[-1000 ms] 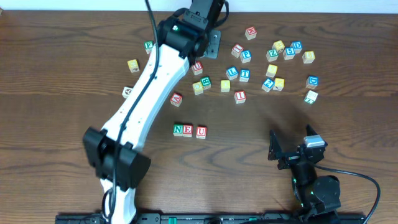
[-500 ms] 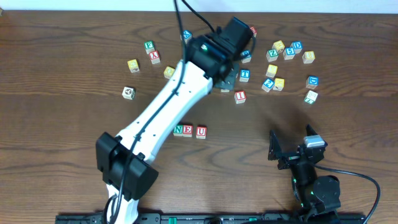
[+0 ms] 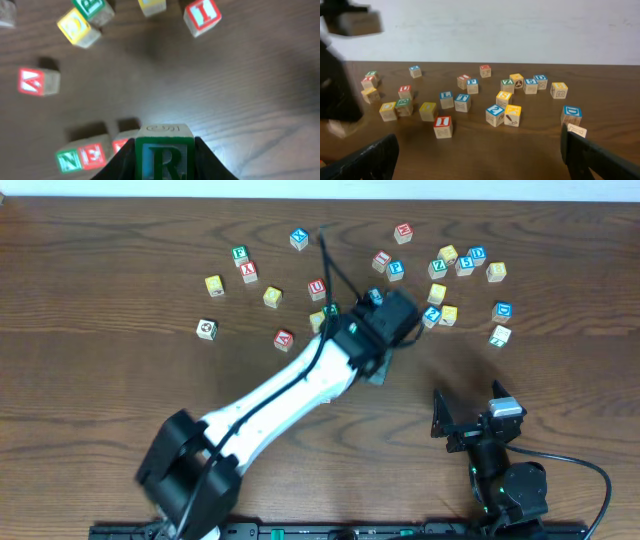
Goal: Spell out NEURIPS
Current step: 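Lift the green R block and carry it toward the U block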
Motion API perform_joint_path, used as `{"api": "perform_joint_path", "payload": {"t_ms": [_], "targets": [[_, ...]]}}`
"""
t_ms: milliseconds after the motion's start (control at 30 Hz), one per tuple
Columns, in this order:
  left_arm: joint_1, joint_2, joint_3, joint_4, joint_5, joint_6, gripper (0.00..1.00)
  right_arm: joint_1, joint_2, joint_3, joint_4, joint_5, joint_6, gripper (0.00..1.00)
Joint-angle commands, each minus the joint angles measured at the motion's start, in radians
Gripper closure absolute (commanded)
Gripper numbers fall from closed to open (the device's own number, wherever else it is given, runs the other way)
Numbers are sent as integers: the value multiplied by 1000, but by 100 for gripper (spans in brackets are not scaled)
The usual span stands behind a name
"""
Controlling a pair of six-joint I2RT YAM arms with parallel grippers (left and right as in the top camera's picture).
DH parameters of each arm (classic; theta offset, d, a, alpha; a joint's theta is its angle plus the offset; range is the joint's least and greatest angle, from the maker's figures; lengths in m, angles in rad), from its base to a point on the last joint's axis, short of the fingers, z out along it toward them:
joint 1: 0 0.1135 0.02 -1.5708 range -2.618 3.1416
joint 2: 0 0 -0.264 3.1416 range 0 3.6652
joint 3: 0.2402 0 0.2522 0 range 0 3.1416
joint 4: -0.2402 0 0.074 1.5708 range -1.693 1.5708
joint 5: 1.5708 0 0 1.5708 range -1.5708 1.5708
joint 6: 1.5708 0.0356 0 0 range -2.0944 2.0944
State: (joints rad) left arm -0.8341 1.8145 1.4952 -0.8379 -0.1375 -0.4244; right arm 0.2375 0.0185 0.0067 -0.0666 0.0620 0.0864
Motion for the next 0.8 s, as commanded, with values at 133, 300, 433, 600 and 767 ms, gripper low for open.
{"api": "perform_joint_path", "payload": {"t_ms": [133,300,433,600,767], "targets": [[-59,-116,-256,184,-13,-171,92,-8,-1,-1,-4,-2,-6,1],[-107,-114,-383,335,-13,-222,92,-8,-1,-1,-5,-2,-5,1],[-119,-114,-441,401,-14,-237,93,-8,-1,-1,-5,-2,-6,1],[-118,-112,-445,406,-67,-236,92,-8,-1,-1,-5,-2,-6,1],[-118,-90,-446,407,-89,-236,92,-8,-1,-1,-5,-2,-6,1]]}}
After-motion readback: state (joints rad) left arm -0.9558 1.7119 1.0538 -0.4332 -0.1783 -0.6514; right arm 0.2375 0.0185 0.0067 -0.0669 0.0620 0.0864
